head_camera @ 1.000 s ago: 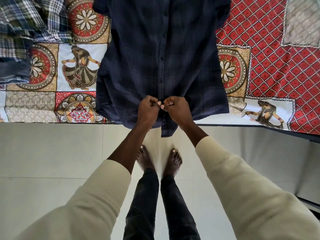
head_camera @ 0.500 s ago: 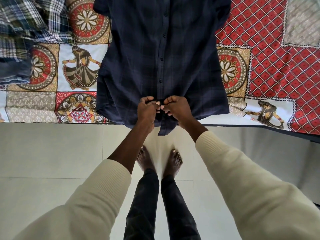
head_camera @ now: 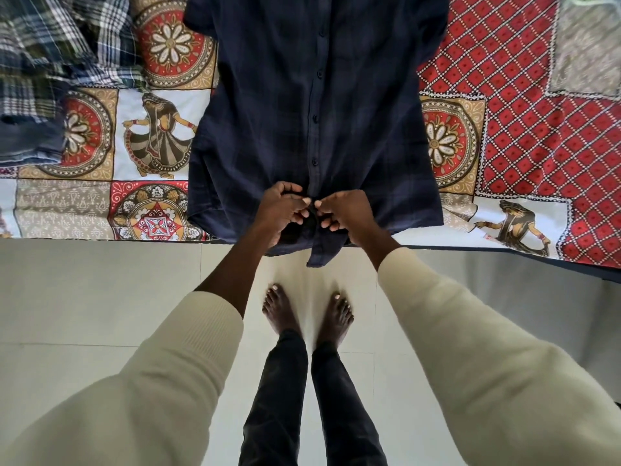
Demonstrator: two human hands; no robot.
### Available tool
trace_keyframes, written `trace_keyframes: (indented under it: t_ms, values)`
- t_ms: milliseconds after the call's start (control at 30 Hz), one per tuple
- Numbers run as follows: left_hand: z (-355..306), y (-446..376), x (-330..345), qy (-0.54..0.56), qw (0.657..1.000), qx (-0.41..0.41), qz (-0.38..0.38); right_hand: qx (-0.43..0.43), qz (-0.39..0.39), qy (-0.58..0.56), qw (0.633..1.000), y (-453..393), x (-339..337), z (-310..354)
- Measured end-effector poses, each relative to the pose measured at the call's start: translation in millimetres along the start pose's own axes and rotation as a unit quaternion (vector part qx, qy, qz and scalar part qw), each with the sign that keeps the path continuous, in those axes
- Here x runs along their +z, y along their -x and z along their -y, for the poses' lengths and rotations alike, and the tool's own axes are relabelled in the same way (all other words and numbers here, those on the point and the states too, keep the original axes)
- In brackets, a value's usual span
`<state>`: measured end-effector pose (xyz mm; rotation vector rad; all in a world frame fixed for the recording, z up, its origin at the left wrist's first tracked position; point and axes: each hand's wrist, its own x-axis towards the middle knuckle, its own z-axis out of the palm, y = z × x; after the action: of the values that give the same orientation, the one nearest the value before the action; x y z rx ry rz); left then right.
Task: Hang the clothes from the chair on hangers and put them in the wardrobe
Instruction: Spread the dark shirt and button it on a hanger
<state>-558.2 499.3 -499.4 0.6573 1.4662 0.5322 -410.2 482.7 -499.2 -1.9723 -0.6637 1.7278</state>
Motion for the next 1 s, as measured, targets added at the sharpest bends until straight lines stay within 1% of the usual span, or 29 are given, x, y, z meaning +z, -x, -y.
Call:
trace_keyframes:
  t_ms: [67, 100, 133, 167, 200, 233, 300, 367, 400, 567, 667, 767, 833, 867, 900, 933, 967, 1000]
  values:
    - [-6, 1, 3, -0.097, 0.992, 0.014, -0.085, -0.007, -0.063, 0.056, 0.996, -2, 11, -1]
    - [-10, 4, 4, -0.166, 0.977, 0.028, -0.131, -0.004, -0.072, 0.078, 0.994, -1, 14, 1]
    - [-15, 10, 3, -0.234, 0.957, 0.040, -0.168, 0.001, -0.068, 0.092, 0.993, 1, 14, 0]
    - [-21, 14, 1, -0.277, 0.941, 0.051, -0.189, 0.002, -0.055, 0.101, 0.993, 4, 11, 5]
    - [-27, 17, -3, -0.294, 0.933, 0.063, -0.196, -0.008, -0.048, 0.108, 0.993, 6, 6, 10]
    - [-34, 16, -7, -0.299, 0.930, 0.081, -0.199, -0.032, -0.054, 0.122, 0.991, 7, -1, 19]
    - [-59, 6, -15, -0.303, 0.923, 0.126, -0.203, -0.102, -0.097, 0.159, 0.977, 5, -20, 49]
    - [-95, -14, -19, -0.312, 0.916, 0.160, -0.196, -0.168, -0.142, 0.188, 0.957, -4, -39, 93]
    - [-114, -23, -18, -0.325, 0.911, 0.172, -0.184, -0.190, -0.152, 0.206, 0.948, -8, -48, 115]
    - [-222, -100, -3, -0.399, 0.872, 0.252, -0.130, -0.282, -0.172, 0.313, 0.891, -63, -83, 235]
    - [-269, -152, 4, -0.413, 0.867, 0.259, -0.106, -0.300, -0.171, 0.382, 0.857, -103, -96, 284]
    - [-308, -207, 12, -0.424, 0.856, 0.266, -0.129, -0.303, -0.157, 0.458, 0.821, -150, -102, 316]
    - [-332, -243, 17, -0.422, 0.847, 0.294, -0.134, -0.291, -0.123, 0.510, 0.800, -183, -104, 327]
    - [-344, -259, 19, -0.427, 0.840, 0.306, -0.134, -0.272, -0.105, 0.534, 0.793, -199, -105, 329]
    - [-355, -275, 20, -0.437, 0.830, 0.320, -0.133, -0.238, -0.094, 0.547, 0.798, -212, -107, 330]
    - [-368, -294, 23, -0.450, 0.819, 0.331, -0.130, -0.191, -0.093, 0.541, 0.814, -225, -109, 330]
    - [-380, -310, 25, -0.462, 0.811, 0.334, -0.127, -0.144, -0.099, 0.532, 0.829, -234, -111, 328]
    - [-393, -327, 28, -0.472, 0.811, 0.325, -0.122, -0.116, -0.111, 0.527, 0.834, -244, -110, 325]
